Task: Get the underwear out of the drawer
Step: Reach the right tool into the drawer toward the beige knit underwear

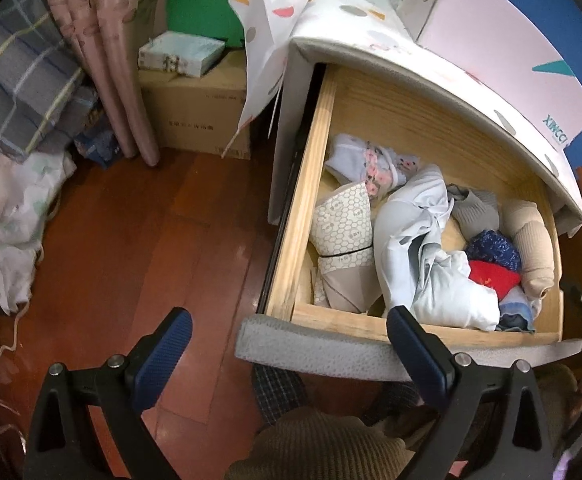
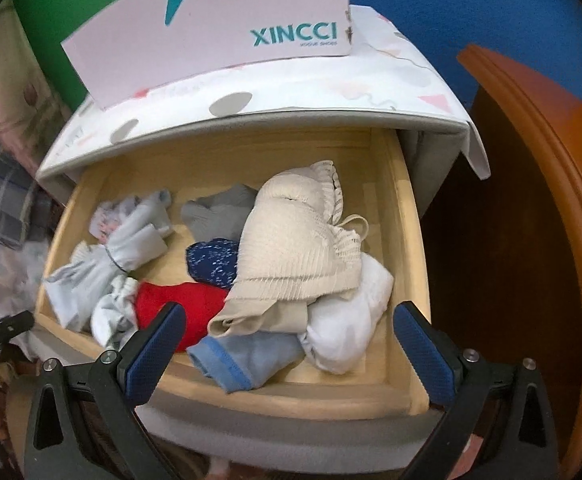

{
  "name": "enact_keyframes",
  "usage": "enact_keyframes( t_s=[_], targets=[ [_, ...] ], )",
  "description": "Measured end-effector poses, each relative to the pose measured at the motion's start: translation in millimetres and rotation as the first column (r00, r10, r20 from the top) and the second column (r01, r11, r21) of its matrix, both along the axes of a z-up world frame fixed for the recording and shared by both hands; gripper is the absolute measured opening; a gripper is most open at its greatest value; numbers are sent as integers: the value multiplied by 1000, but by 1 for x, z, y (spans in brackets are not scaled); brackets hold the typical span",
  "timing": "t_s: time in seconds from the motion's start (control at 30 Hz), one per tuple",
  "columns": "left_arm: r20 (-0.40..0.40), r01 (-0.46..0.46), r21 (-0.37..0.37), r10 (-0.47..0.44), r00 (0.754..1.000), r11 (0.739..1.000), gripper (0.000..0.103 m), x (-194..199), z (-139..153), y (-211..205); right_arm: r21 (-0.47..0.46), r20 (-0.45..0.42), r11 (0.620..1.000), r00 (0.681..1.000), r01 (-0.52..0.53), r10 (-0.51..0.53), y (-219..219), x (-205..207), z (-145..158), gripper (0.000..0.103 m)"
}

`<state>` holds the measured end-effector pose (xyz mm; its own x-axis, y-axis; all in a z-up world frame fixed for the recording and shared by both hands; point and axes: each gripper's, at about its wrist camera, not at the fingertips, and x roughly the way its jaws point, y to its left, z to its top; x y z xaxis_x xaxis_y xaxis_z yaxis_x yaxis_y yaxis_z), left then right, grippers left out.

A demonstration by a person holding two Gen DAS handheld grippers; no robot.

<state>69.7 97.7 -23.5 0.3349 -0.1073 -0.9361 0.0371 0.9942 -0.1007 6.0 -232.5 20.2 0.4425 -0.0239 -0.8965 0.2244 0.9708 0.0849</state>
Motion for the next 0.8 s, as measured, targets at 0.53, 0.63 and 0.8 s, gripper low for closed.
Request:
enact_keyframes(
  t_s=[0.53,0.63,0.8],
  targets=[
    [177,56,143,-81,981,988,100,10,43,-13,-71,-228,997,973,7,-23,-7,82,-28,99],
    [179,90,149,-117,977,985,100,16,46,-19,-83,-249,996,967,35,-55,-13,89,-38,85],
    [148,174,158,-197,969,972,100,27,40,-44,-64,-278,997,959,36,-53,-18,99,-49,83]
  ],
)
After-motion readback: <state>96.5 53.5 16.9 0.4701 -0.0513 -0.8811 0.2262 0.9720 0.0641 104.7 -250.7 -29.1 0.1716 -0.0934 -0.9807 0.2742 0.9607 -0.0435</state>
